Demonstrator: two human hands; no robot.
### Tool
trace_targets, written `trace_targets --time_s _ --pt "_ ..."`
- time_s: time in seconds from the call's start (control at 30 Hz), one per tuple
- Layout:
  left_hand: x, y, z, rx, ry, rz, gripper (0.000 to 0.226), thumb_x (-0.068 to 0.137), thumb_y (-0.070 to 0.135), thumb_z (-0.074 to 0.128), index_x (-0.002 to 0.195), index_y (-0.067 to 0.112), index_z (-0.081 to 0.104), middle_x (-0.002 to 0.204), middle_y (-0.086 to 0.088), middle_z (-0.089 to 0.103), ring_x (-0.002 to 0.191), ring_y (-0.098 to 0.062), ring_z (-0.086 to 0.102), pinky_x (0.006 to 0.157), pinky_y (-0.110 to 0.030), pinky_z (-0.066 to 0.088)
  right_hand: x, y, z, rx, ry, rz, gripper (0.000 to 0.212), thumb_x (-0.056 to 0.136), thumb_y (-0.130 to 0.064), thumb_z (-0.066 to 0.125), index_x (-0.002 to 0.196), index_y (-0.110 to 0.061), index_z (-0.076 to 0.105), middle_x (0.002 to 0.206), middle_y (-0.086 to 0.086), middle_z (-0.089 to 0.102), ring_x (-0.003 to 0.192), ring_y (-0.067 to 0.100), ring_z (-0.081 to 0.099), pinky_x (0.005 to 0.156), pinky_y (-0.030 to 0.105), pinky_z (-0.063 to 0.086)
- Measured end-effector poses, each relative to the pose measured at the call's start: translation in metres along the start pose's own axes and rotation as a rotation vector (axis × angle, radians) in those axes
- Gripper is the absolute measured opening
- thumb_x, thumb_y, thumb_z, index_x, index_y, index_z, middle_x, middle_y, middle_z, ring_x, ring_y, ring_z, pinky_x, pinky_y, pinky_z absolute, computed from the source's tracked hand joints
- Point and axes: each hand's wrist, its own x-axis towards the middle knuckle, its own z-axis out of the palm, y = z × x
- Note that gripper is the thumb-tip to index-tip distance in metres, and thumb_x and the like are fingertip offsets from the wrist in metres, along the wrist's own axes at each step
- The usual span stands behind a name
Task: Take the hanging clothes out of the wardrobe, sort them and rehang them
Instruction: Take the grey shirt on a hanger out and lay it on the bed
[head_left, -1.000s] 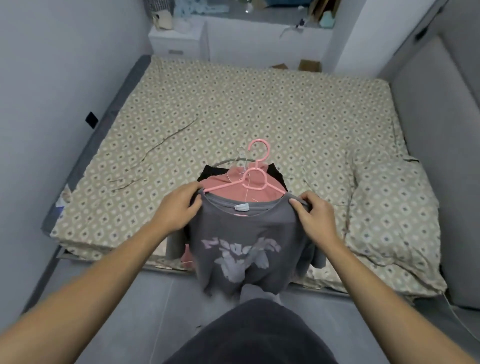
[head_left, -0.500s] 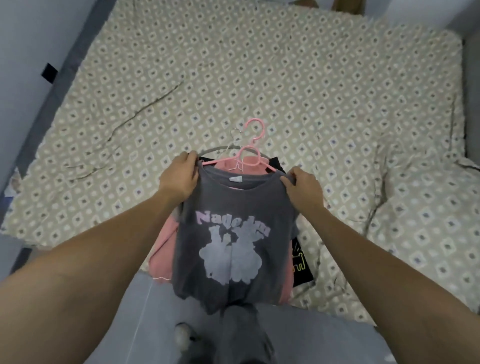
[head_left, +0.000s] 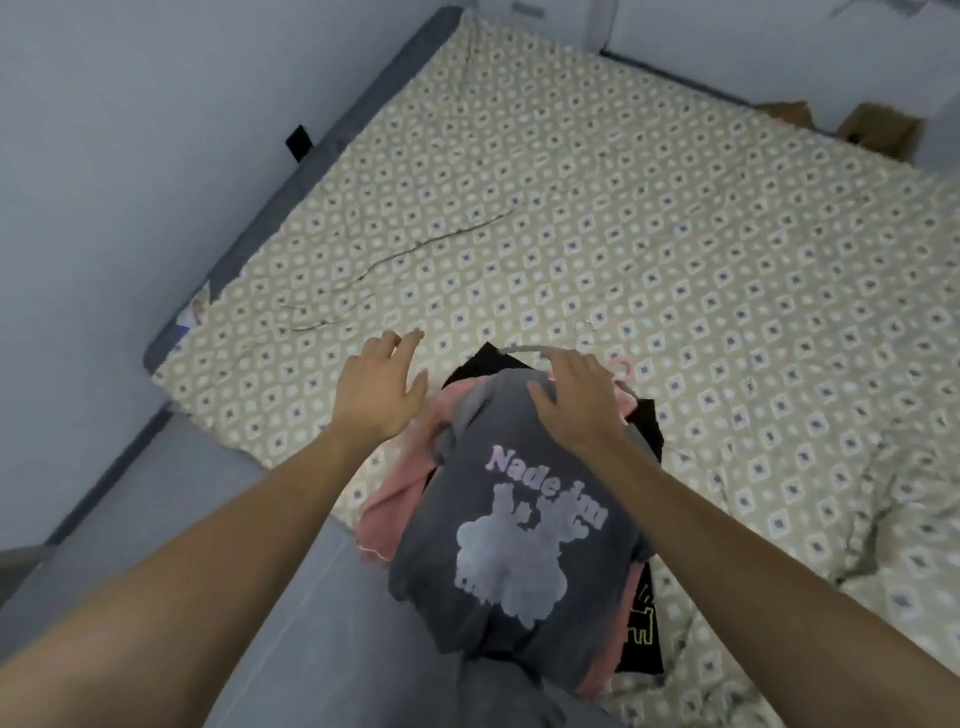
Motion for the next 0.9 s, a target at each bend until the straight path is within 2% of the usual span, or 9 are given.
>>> trace_targets --time_s 0.1,0.2,0.3,0.4,0.63,0.73,0.9 --pt "-0.041 -0.046 -0.032 0.016 0.047 -0.129 0.060 0.100 0.046 0.047 0.155 0.023 0.040 0.137 -0.008 0.056 0.123 -0.033 0.054 0.095 -0.051 0.047 0.017 -0.071 0.005 -0.023 -0.013 -0.159 0.053 0.101 -0.044 0.056 0.145 -0.016 0.052 0.140 0.006 0.059 0.127 0.031 0.050 0.103 0.046 0.044" --pt "-0.106 -0.096 -0.058 0.004 0.114 -0.267 0.068 0.095 0.054 0.035 0.156 0.024 0.041 0.138 -0.007 0.056 0.120 -0.032 0.055 0.092 -0.048 0.047 0.017 -0.149 0.016 -0.024 -0.026 -0.325 0.058 0.101 -0.050 0.053 0.150 -0.019 0.048 0.147 0.003 0.053 0.133 0.029 0.046 0.107 0.049 0.042" --pt "-0.198 -0.147 -0.074 -0.018 0.185 -0.457 0.073 0.092 0.058 0.032 0.155 0.024 0.043 0.136 -0.007 0.057 0.119 -0.032 0.056 0.088 -0.045 0.047 -0.006 -0.231 0.034 -0.019 -0.070 -0.513 0.059 0.101 -0.053 0.051 0.150 -0.021 0.046 0.147 0.000 0.051 0.134 0.026 0.044 0.108 0.047 0.040" --pt "-0.304 -0.182 -0.083 -0.039 0.267 -0.651 0.077 0.089 0.060 0.030 0.153 0.021 0.046 0.132 -0.010 0.057 0.121 -0.034 0.054 0.091 -0.045 0.046 -0.052 -0.311 0.059 -0.041 -0.155 -0.710 0.060 0.099 -0.053 0.050 0.149 -0.020 0.049 0.143 0.002 0.054 0.131 0.028 0.047 0.105 0.047 0.041" --pt "-0.555 -0.200 -0.075 -0.030 0.465 -1.019 0.072 0.093 0.055 0.039 0.155 0.019 0.045 0.134 -0.009 0.056 0.122 -0.031 0.053 0.093 -0.044 0.045 -0.228 -0.482 0.116 -0.045 -0.285 -1.161 0.063 0.095 -0.058 0.047 0.146 -0.021 0.050 0.139 0.002 0.056 0.126 0.028 0.049 0.101 0.046 0.042" --pt "-0.658 -0.189 -0.059 -0.017 0.519 -1.160 0.068 0.094 0.053 0.045 0.154 0.020 0.046 0.132 -0.008 0.057 0.121 -0.031 0.054 0.091 -0.044 0.046 -0.323 -0.531 0.140 -0.038 -0.337 -1.318 0.062 0.098 -0.059 0.047 0.147 -0.022 0.048 0.140 0.001 0.054 0.126 0.026 0.048 0.099 0.045 0.044" --pt "-0.818 -0.158 -0.029 0.020 0.560 -1.334 0.069 0.095 0.055 0.043 0.155 0.023 0.045 0.133 -0.004 0.058 0.122 -0.028 0.055 0.091 -0.043 0.047 -0.481 -0.581 0.175 -0.011 -0.437 -1.540 0.062 0.099 -0.060 0.044 0.149 -0.023 0.046 0.141 -0.002 0.052 0.127 0.023 0.045 0.097 0.043 0.043"
